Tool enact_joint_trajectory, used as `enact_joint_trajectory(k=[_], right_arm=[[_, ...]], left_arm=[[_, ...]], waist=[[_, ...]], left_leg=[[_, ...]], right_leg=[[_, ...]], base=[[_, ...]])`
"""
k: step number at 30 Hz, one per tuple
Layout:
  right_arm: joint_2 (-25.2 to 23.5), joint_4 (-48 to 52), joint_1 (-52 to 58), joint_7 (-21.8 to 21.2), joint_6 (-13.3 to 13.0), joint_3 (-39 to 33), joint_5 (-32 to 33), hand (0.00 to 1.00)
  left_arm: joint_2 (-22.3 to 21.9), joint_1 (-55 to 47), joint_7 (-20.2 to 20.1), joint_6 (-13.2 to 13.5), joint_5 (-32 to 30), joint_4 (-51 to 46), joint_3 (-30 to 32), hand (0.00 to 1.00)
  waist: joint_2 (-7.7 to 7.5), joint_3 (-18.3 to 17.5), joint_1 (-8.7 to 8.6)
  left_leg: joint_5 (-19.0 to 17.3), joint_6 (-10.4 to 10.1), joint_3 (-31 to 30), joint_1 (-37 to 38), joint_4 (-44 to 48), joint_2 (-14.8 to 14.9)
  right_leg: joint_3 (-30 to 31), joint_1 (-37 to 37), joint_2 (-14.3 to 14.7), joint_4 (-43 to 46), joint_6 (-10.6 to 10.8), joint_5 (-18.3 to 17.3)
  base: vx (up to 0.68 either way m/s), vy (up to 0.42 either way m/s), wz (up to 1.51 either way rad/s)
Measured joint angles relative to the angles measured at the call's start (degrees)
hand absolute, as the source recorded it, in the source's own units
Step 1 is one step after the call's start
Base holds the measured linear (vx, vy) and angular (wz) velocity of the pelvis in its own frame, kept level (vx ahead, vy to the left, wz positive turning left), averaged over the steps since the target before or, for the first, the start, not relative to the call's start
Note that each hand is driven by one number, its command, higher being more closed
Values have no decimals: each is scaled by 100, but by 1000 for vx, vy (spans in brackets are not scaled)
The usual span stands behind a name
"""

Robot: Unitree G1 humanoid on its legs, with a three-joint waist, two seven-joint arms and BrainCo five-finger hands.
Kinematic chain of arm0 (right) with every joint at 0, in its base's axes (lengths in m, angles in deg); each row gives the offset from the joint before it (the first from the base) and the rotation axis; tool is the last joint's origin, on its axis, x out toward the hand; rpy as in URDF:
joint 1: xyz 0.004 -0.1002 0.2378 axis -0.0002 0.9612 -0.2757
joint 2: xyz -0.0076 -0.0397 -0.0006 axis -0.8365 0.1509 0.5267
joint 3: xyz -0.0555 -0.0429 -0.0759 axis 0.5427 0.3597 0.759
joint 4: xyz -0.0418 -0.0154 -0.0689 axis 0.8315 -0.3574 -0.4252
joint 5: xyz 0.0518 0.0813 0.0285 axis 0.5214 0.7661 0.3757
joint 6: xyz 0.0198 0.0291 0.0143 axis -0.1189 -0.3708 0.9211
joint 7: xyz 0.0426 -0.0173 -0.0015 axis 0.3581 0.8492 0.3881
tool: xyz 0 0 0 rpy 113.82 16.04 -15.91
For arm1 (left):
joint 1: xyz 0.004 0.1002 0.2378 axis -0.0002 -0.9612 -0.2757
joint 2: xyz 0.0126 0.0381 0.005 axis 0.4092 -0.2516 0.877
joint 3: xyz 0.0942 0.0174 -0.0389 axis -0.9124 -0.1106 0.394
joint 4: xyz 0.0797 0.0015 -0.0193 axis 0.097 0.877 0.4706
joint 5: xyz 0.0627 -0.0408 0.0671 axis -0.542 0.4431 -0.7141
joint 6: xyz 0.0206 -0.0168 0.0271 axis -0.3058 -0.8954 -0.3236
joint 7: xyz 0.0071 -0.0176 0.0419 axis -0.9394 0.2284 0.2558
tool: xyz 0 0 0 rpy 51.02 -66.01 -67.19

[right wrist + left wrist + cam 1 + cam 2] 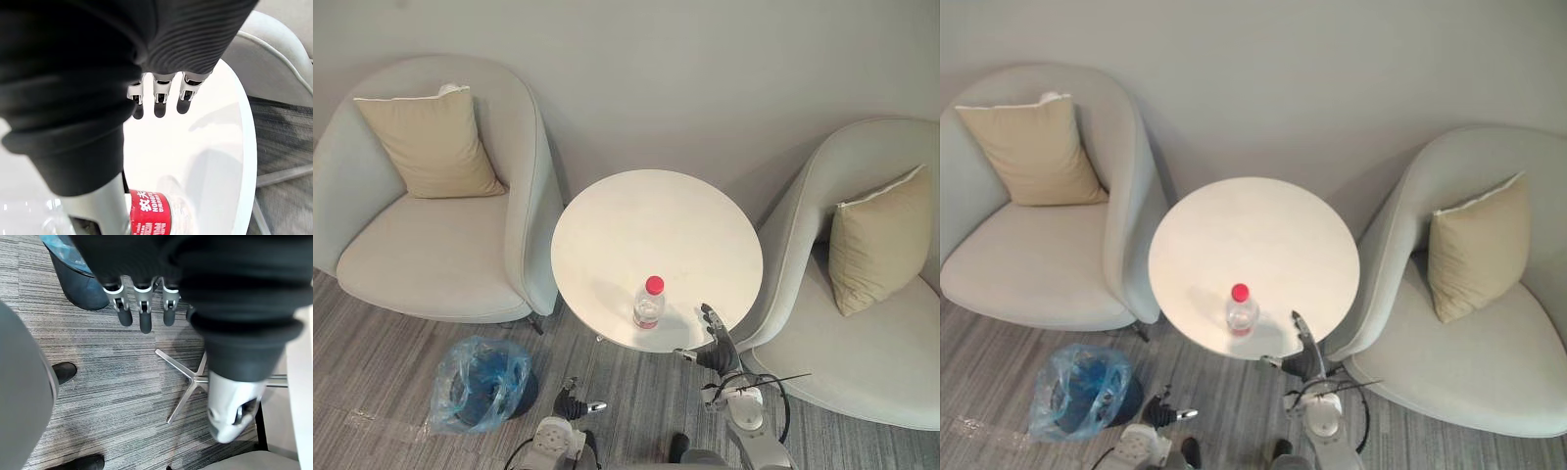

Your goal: Gather rubbish on tea table into small bin, then transfer packed bag to large trash can.

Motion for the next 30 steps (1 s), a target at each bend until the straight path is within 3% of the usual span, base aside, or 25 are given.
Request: enact_joint_trajectory(k=[12, 18, 27, 28, 30], right_arm=[[-2, -112, -742, 227, 2, 155, 23, 0], [-10, -701, -1378, 384, 3, 143, 167, 0], [-54, -1022, -2640, 564, -5, -75, 722, 0], [-51, -1157, -2895, 621, -9, -85, 750, 100], [-51, -1237, -3145, 667, -7, -92, 806, 100]], left_arm=[[36, -41, 1, 46, 6, -91, -3, 0], [37, -48, 6, 74, 11, -246, 3, 0], [59, 96, 22, 204, 119, -644, 29, 0], [69, 107, 26, 220, 126, -698, 30, 0], [73, 152, 26, 216, 170, -759, 28, 0]], waist=[[-2, -1, 54], [18, 24, 263], [160, 655, 510], [156, 708, 550], [165, 782, 605]], left_leg=[[322, -20, -193, -26, -393, -22], [414, -18, -332, -202, -472, -31], [531, -18, -470, -560, -430, -30], [530, -17, -481, -685, -371, -29], [531, -17, -514, -798, -335, -31]], right_leg=[[-174, -104, 19, -8, -21, 60], [-322, -234, 26, -8, -32, 68], [-508, -503, 20, 85, -44, 76], [-511, -611, 14, 124, -44, 76], [-532, -699, 10, 142, -44, 76]], base=[[-50, -16, 8], [-11, -15, 13], [-36, -3, 11], [-23, 2, 4], [-5, 4, 8]])
